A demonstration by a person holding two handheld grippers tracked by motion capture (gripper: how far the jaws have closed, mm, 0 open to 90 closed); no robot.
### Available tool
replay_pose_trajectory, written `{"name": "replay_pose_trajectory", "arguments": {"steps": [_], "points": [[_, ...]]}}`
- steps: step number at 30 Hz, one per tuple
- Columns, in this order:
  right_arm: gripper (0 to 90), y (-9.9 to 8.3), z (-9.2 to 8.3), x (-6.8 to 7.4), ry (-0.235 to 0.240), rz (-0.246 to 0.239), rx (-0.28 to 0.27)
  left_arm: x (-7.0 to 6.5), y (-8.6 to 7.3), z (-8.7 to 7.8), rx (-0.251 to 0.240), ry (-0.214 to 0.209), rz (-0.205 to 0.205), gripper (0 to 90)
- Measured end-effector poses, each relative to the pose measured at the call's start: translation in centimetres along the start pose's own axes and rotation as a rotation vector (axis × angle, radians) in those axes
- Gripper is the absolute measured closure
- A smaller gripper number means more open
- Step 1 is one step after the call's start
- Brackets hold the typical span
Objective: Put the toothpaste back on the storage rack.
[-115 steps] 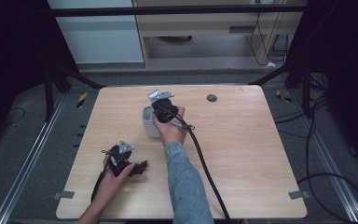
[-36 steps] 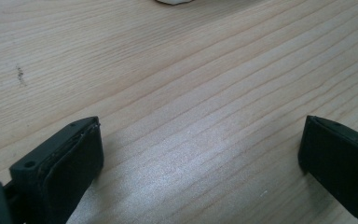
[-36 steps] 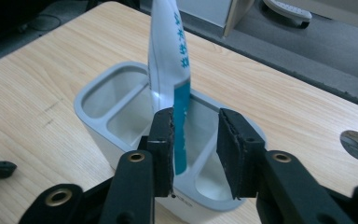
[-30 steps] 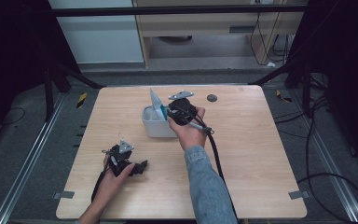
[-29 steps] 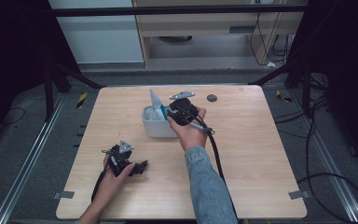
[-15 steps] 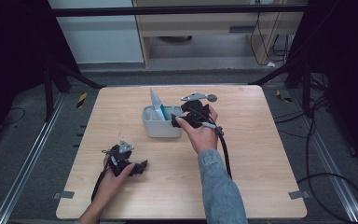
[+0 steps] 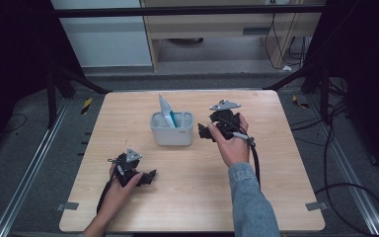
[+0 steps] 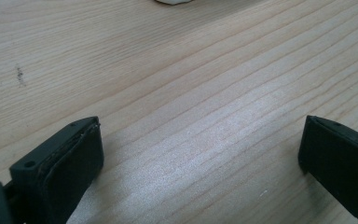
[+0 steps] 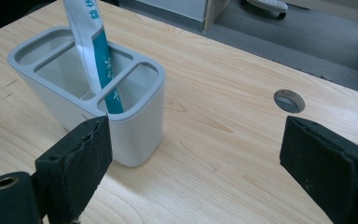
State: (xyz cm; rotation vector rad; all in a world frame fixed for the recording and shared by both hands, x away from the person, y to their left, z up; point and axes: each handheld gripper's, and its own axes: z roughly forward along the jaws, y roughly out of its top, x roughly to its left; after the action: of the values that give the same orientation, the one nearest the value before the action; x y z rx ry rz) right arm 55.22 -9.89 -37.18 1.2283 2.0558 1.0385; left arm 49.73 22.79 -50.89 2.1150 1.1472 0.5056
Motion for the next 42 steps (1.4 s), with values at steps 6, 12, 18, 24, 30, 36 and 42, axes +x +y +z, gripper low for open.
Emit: {"name": "replay_pose_trajectory", "arguments": {"steps": [6,12,18,24,30,36,42], "points": [[8.4,-0.9,-0.5,-1.1,-0.027,0.001,0.023,0.0,0.0,0.0,0.0,0.0,-0.002,0.0],[8.0,-2.4,-0.4,-2.6,-0.057,0.029,0.052,0.0,0.0,0.0,0.0,-0.001,-0.002,0.0],[7.6,-3.8,-0.2,-3.7,-0.089,0.034,0.08,0.0,0.0,0.0,0.002,-0.001,0.0,0.0],[10.2,-5.9,0.1,-4.8,-0.103,0.031,0.126,0.0,0.0,0.0,0.002,-0.001,0.0,0.0],[9.9,-7.8,0.3,-5.7,-0.108,0.068,0.147,0.0,0.0,0.0,0.002,-0.001,0.0,0.0],[10.0,-9.4,0.5,-6.0,-0.1,0.087,0.162,0.0,0.0,0.0,0.002,0.0,0.0,0.0],[9.7,-10.3,1.0,-5.8,-0.089,0.095,0.174,0.0,0.0,0.0,0.002,0.0,0.0,0.0]]}}
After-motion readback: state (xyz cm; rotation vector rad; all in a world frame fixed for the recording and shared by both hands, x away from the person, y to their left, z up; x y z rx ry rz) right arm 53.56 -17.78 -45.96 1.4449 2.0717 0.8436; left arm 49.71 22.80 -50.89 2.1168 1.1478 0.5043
